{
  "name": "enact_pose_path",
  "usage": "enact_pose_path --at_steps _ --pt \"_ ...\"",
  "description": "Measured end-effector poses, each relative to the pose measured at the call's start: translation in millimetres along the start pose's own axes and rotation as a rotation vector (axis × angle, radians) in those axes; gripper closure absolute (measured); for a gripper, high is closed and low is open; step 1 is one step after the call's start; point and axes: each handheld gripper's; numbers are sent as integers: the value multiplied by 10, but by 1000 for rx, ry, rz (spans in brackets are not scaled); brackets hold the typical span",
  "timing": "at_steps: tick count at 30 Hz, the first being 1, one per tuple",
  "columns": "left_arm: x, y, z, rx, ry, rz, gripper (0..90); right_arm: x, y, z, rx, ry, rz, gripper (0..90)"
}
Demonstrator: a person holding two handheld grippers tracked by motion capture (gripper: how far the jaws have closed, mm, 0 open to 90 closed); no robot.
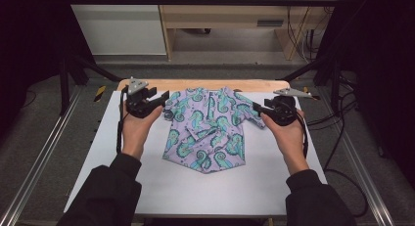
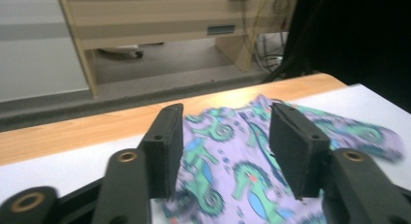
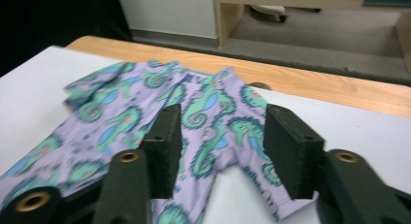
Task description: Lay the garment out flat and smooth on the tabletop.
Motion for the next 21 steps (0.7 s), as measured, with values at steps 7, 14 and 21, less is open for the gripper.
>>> enact_pose_path --at_steps 7,14,21 --pt "-111 246 304 -59 52 -17 310 260 195 258 -11 -19 80 353" --pt "-190 413 441 -70 84 -26 190 404 415 320 -15 -47 90 256" --pt "-306 517 558 -88 116 -81 77 481 510 329 -37 -68 96 215"
Point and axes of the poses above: each handheld gripper's, and its own axes: z roughly backward along the jaws, y roughly out of its underside, x roughly to its left, and after that the axes turned 11 degrees about -y, right-handed
